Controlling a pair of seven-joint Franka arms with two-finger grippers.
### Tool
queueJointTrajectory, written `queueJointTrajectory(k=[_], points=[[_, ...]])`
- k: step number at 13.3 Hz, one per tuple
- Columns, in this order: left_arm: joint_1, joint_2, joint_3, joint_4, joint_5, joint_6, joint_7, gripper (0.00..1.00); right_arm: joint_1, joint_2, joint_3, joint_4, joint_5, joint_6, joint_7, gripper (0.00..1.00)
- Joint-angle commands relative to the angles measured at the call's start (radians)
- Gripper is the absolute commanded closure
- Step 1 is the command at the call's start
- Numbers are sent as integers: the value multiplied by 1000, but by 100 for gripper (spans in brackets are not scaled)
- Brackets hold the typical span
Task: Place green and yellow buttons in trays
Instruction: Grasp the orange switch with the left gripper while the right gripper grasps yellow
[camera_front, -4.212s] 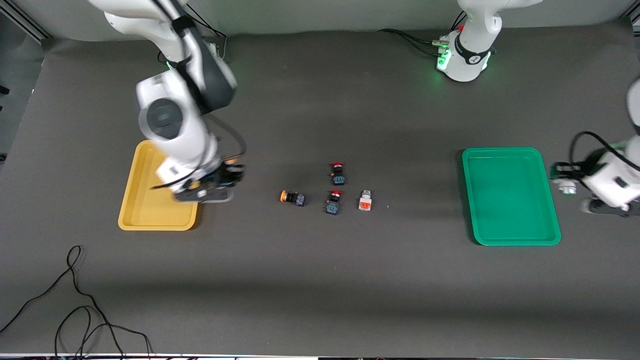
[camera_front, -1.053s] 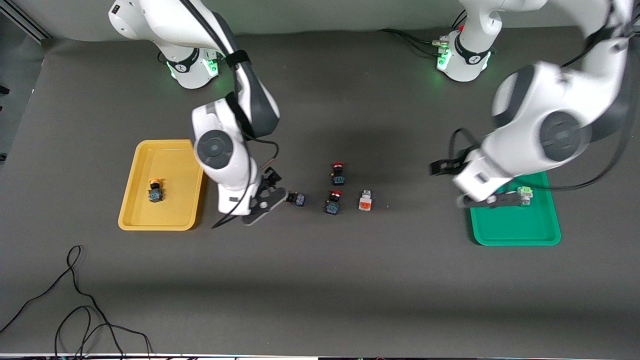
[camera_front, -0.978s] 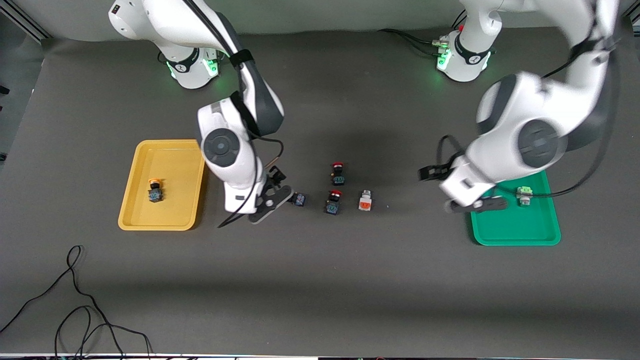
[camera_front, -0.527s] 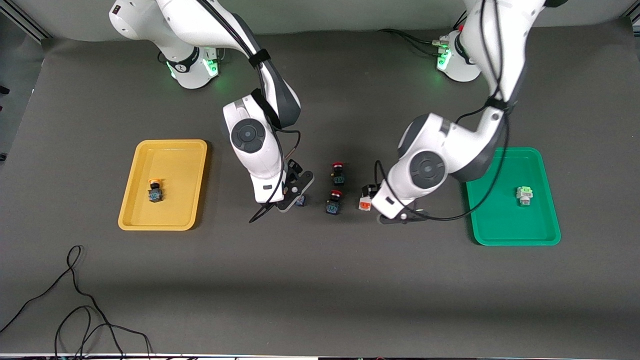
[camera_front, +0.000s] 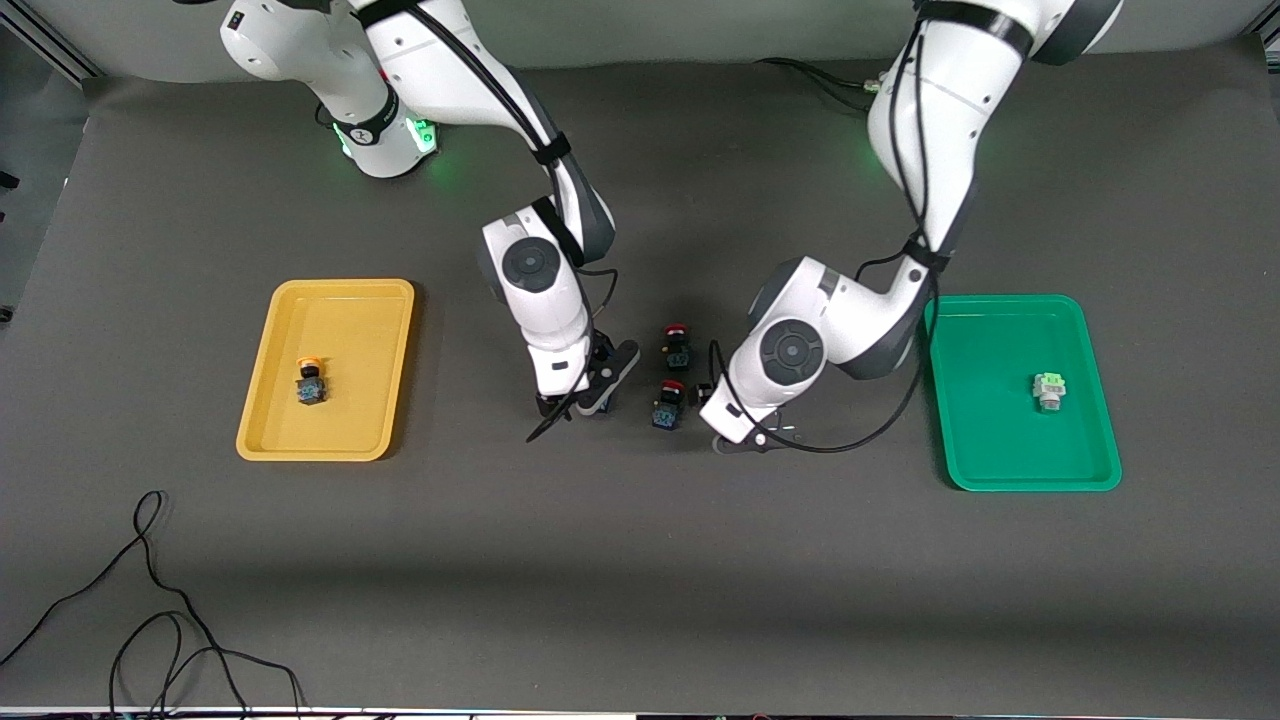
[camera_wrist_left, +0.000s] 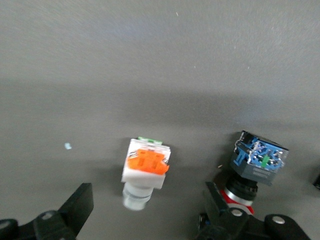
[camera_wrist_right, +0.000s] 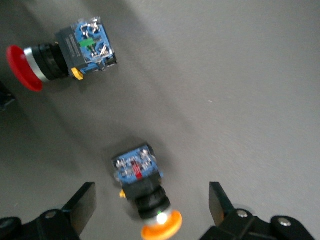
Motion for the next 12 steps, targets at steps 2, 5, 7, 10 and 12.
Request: queueJointTrajectory(k=[2,5,7,10,12], points=[[-18,30,20,11,31,18,-25,1,6,35,3,-1,-3,56,-6,0],[-18,36,20,-14,29,62,-26,3,3,33,3,-1,-5,45,1,30],[-19,37,20,-32,31,106,-35,12,-3,27,3,1,-2,37,4,76],[-39,42,23,-35,31,111,-46,100,-5,10,1,10,50,-18,-2,89],[-45,39,27,-35,41,107,-60,100,-9,-28,-5,28,50,-93,-2,91]])
